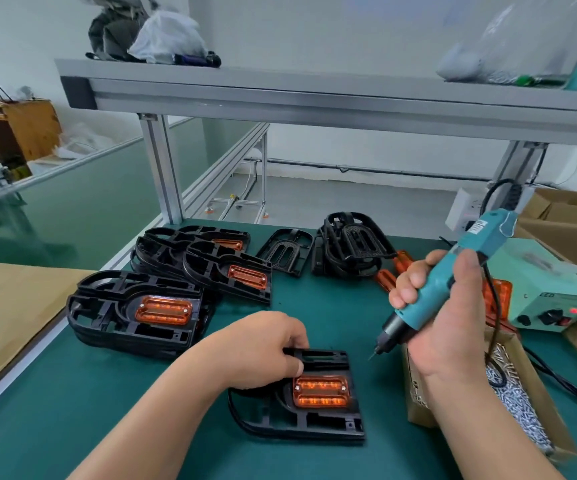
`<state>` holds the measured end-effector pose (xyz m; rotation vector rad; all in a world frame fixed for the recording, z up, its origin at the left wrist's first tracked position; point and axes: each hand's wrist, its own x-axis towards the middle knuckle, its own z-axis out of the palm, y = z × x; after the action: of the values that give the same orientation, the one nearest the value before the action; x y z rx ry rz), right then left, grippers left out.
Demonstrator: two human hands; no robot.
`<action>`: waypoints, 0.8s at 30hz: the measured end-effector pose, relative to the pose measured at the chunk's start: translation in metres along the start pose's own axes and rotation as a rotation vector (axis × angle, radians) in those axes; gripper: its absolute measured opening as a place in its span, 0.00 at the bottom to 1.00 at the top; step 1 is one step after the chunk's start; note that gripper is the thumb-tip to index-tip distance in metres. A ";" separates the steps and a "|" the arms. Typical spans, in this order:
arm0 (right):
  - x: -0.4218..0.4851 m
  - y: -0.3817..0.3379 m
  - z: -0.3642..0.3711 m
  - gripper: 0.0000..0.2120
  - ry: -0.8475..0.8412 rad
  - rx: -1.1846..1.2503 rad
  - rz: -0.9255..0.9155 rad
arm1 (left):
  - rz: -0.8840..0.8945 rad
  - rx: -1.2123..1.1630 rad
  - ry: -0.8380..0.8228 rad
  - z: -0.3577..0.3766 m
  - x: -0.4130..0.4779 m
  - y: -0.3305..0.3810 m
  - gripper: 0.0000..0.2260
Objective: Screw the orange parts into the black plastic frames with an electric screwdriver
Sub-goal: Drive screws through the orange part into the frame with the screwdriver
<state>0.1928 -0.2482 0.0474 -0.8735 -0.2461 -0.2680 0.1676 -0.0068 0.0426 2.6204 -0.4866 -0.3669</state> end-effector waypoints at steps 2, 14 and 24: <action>0.001 0.001 -0.002 0.23 0.001 0.004 0.005 | -0.013 0.009 0.030 -0.002 0.000 -0.002 0.07; 0.002 0.002 -0.003 0.26 0.074 0.023 0.045 | -0.113 -0.016 0.477 -0.042 -0.005 -0.011 0.08; 0.001 0.009 -0.007 0.15 0.076 0.008 0.039 | -0.244 0.287 0.618 -0.138 0.050 -0.055 0.10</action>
<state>0.1974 -0.2487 0.0372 -0.8572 -0.1597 -0.2627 0.2737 0.0719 0.1275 2.8756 -0.0080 0.4721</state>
